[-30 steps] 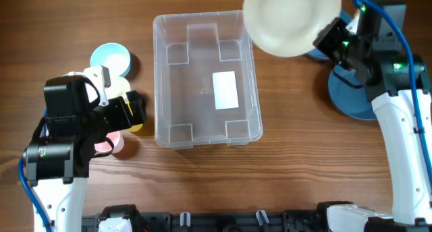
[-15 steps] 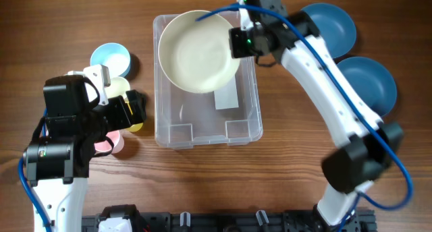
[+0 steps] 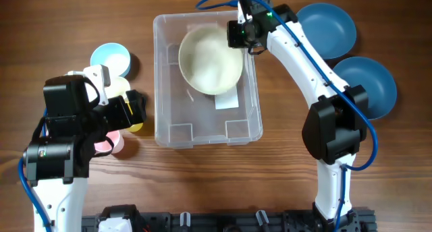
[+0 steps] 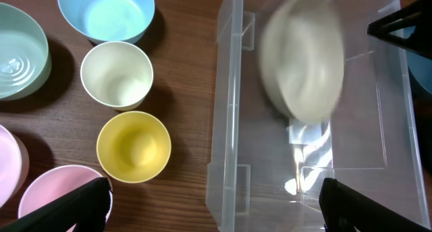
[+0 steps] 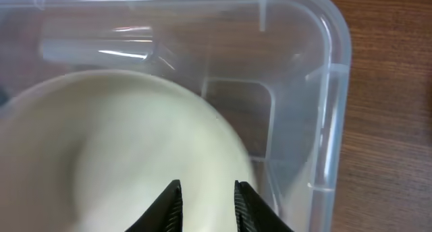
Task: Pack container
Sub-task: 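Carry the cream plate into the clear bin and release it, then move the right gripper to the lower teal bowl and grasp it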
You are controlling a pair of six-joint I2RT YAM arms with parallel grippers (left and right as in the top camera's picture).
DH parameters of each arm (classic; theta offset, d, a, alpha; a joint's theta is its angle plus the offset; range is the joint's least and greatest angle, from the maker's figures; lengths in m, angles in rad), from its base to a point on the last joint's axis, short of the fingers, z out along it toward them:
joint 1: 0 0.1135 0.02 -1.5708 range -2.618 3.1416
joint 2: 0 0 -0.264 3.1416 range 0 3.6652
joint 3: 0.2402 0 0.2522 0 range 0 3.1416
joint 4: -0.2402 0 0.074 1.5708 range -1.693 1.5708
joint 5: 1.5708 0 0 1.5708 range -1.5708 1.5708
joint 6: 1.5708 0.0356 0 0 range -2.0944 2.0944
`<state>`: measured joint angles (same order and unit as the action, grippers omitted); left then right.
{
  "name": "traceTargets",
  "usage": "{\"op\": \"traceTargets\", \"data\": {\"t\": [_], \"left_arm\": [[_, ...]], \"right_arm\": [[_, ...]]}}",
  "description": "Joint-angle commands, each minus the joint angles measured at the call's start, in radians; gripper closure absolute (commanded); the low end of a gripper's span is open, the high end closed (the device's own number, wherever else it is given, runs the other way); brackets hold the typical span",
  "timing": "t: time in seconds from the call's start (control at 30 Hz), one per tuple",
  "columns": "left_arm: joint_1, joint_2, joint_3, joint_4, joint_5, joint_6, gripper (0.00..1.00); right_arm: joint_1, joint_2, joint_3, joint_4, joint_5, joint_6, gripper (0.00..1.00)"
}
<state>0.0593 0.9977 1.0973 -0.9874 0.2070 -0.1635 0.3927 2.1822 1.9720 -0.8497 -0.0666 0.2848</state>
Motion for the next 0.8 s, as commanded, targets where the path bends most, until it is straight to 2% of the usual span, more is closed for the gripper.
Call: {"op": "traceTargets", "data": {"t": [0.0,0.07,0.1,0.13,0.2,0.23,0.3,0.37,0.47,0.57,0.63,0.7,0.77], "left_arm": [[0.005,0.001,0.019,0.003,0.002,-0.002,0.00],[0.005,0.001,0.019,0.003,0.002,-0.002,0.00],[0.005,0.001,0.019,0.002,0.002,-0.002,0.00],[0.005,0.001,0.019,0.002,0.002,-0.002,0.00],[0.004,0.001,0.019,0.002,0.002,-0.002,0.00],[0.005,0.001,0.019,0.002,0.002,-0.002,0.00],[0.005,0.001,0.019,0.003,0.002,-0.002,0.00],[0.005,0.001,0.019,0.002,0.002,-0.002,0.00],[0.005,0.001,0.019,-0.001,0.002,-0.002,0.00],[0.005,0.001,0.019,-0.001,0.002,-0.002,0.00],[0.005,0.001,0.019,-0.001,0.002,-0.002,0.00],[0.004,0.001,0.019,-0.001,0.002,-0.002,0.00],[0.005,0.001,0.019,-0.001,0.002,-0.002,0.00]], "right_arm": [[0.003,-0.002,0.027,-0.011,0.007,0.015,0.70],[0.003,-0.002,0.027,-0.027,0.007,0.014,0.61],[0.003,-0.002,0.027,-0.030,0.006,0.015,0.60],[0.003,-0.009,0.027,-0.037,0.007,0.034,0.54],[0.003,-0.041,0.027,-0.048,0.007,0.034,0.47],[0.002,-0.073,0.027,-0.053,0.014,0.034,0.46],[-0.016,-0.195,0.027,-0.068,0.104,0.064,0.34],[-0.057,-0.316,0.027,-0.090,0.197,0.098,0.28],[-0.214,-0.450,0.027,-0.213,0.276,0.245,0.18],[-0.421,-0.451,0.022,-0.419,0.232,0.389,0.12],[-0.562,-0.430,-0.006,-0.496,0.161,0.396,0.04],[-0.753,-0.404,-0.088,-0.535,0.109,0.389,0.03],[-0.836,-0.403,-0.175,-0.511,0.108,0.375,0.03]]}}
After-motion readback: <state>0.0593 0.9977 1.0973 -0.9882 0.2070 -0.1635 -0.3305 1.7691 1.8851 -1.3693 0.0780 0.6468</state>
